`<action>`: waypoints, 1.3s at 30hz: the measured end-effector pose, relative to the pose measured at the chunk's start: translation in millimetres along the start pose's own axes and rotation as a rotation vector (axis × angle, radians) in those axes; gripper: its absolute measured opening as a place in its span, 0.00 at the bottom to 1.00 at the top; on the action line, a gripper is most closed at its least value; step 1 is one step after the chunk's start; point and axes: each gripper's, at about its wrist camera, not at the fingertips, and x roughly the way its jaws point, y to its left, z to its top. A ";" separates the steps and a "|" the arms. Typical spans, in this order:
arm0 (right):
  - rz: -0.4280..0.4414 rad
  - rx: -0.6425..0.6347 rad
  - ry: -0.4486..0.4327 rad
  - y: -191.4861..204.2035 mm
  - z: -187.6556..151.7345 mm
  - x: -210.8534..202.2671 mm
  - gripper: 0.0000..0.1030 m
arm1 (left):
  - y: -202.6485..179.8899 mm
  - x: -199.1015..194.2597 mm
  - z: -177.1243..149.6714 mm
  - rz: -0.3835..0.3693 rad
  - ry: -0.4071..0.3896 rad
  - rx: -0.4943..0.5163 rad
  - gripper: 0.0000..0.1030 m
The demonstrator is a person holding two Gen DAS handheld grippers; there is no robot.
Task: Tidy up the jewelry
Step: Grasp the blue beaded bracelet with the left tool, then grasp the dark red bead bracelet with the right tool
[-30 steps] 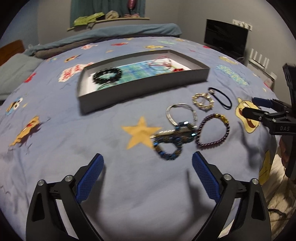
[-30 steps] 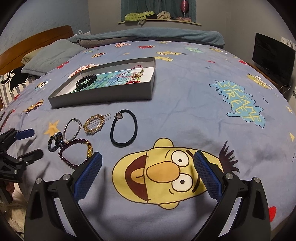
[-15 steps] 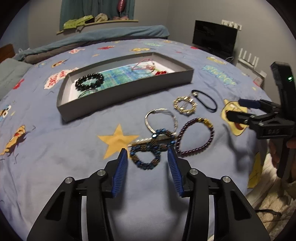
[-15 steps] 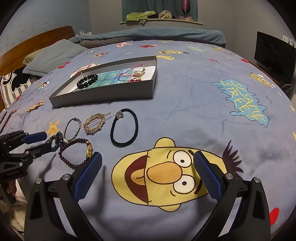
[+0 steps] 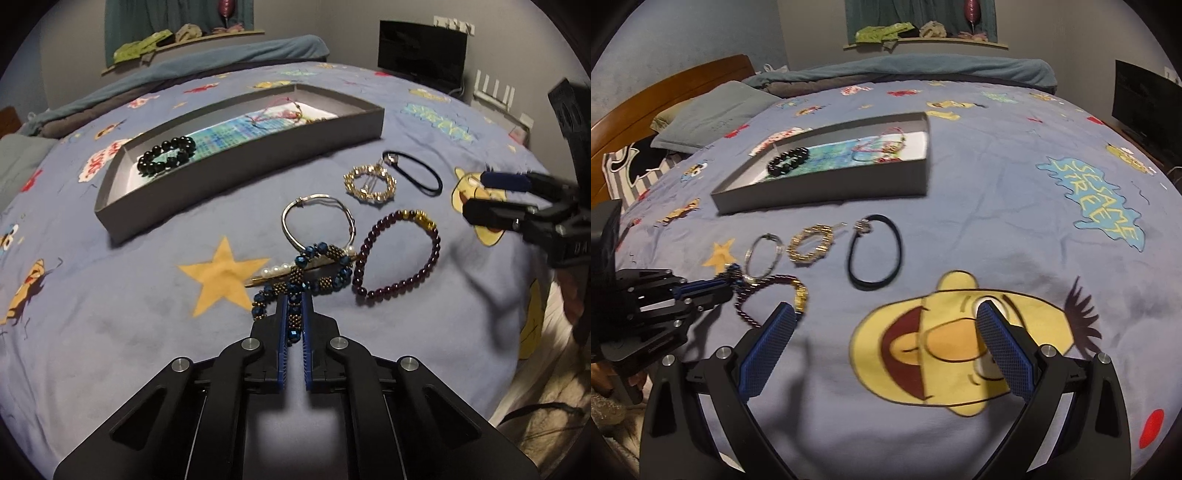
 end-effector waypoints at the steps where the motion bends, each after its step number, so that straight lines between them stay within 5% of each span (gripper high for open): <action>1: 0.009 -0.003 0.000 2.6 0.3 -0.3 0.81 | 1.1 -2.3 0.2 0.001 -0.005 -0.003 0.08; 8: 0.091 -0.051 0.056 31.7 0.3 11.5 0.40 | 16.4 -32.0 7.2 -0.019 -0.070 -0.049 0.08; 12: 0.106 -0.076 0.068 44.8 1.3 19.2 0.33 | 21.6 -41.6 10.5 -0.027 -0.091 -0.061 0.08; 17: 0.095 -0.078 0.094 47.9 0.3 27.4 0.07 | 26.2 -52.3 12.3 -0.015 -0.115 -0.060 0.08; 39: 0.070 -0.090 -0.082 32.0 67.1 -14.4 0.06 | 64.7 -92.2 57.6 0.067 -0.202 -0.042 0.08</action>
